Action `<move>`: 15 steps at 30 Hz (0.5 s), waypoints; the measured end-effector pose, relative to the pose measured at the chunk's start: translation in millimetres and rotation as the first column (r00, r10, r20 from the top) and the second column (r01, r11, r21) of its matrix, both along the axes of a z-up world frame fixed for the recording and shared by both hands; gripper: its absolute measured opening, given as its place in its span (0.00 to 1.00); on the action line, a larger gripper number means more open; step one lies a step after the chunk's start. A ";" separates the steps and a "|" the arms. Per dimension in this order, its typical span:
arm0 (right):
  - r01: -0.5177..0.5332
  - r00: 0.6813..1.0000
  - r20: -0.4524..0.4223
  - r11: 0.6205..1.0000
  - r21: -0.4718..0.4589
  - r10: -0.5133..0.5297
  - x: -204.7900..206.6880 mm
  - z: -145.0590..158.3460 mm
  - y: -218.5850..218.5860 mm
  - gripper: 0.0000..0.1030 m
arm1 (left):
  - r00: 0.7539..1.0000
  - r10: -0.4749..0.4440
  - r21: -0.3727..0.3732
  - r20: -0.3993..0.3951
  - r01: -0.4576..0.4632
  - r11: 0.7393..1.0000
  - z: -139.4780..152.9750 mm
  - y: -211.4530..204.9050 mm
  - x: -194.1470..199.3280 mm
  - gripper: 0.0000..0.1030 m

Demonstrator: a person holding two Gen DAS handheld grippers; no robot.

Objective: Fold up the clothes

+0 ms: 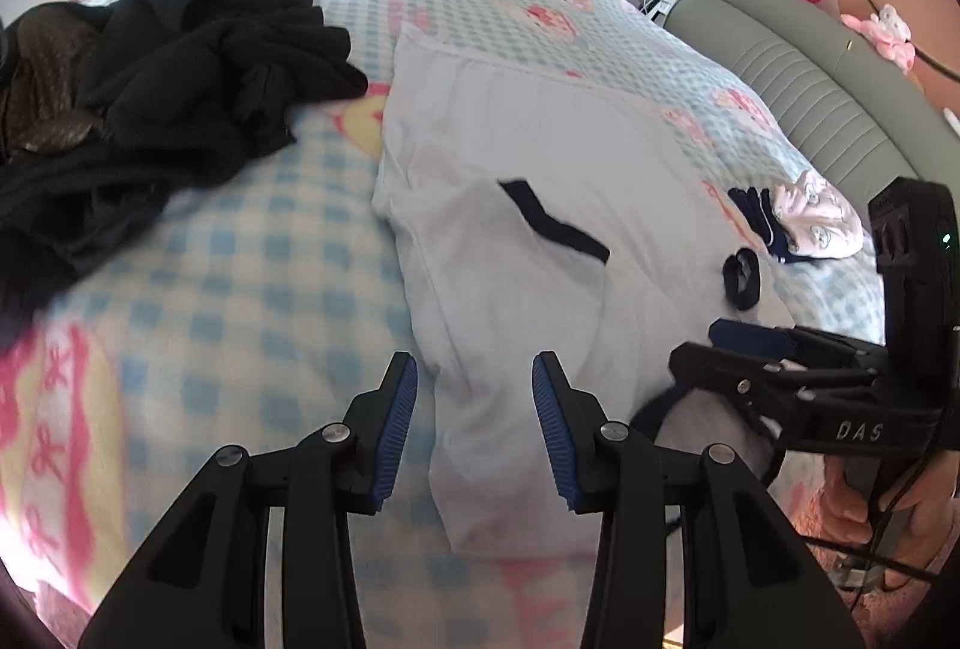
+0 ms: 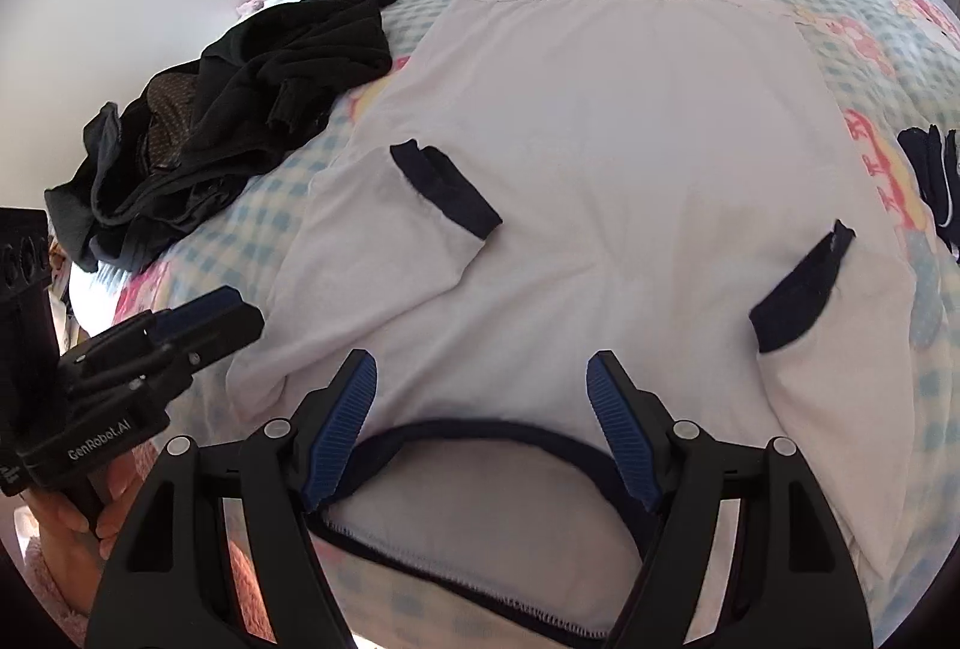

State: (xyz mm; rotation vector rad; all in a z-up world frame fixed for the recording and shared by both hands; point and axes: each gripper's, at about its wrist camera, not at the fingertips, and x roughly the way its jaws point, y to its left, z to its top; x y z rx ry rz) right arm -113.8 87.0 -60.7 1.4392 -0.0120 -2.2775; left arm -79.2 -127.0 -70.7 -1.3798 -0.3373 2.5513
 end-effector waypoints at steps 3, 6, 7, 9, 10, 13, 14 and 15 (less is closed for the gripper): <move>0.033 0.999 -0.006 0.999 0.034 -0.032 18.5 1.2 27.1 0.72 | 0.997 0.017 -0.003 0.069 -0.017 1.000 -16.4 2.7 13.8 0.41; 0.092 0.996 0.010 0.994 0.059 -0.093 34.8 -2.8 62.8 0.72 | 0.994 0.099 -0.102 0.053 -0.093 0.990 -19.3 3.4 22.3 0.41; 0.113 0.993 0.021 0.992 0.064 -0.114 39.5 -5.2 73.8 0.72 | 0.991 0.127 -0.140 0.045 -0.120 0.983 -19.8 3.6 24.7 0.41; 0.147 0.988 0.030 0.987 0.069 -0.149 48.2 -4.8 94.7 0.72 | 0.985 0.173 -0.197 0.022 -0.165 0.966 -18.3 4.1 30.3 0.39; 0.164 0.986 0.024 0.984 0.069 -0.166 52.8 -1.8 105.6 0.72 | 0.984 0.180 -0.199 0.005 -0.176 0.964 -13.6 4.4 34.4 0.38; 0.231 0.973 -0.001 0.971 0.054 -0.232 62.0 7.6 136.7 0.74 | 0.989 0.149 -0.098 -0.007 -0.149 0.984 -6.8 3.1 43.9 0.40; 0.264 0.964 0.000 0.964 0.044 -0.264 62.7 7.1 146.5 0.75 | 0.988 0.154 -0.067 0.001 -0.154 0.986 -8.6 1.6 45.3 0.40; 0.302 0.953 0.005 0.953 0.036 -0.302 62.4 4.7 155.6 0.75 | 0.986 0.167 -0.042 0.010 -0.166 0.985 -11.5 -0.1 46.0 0.40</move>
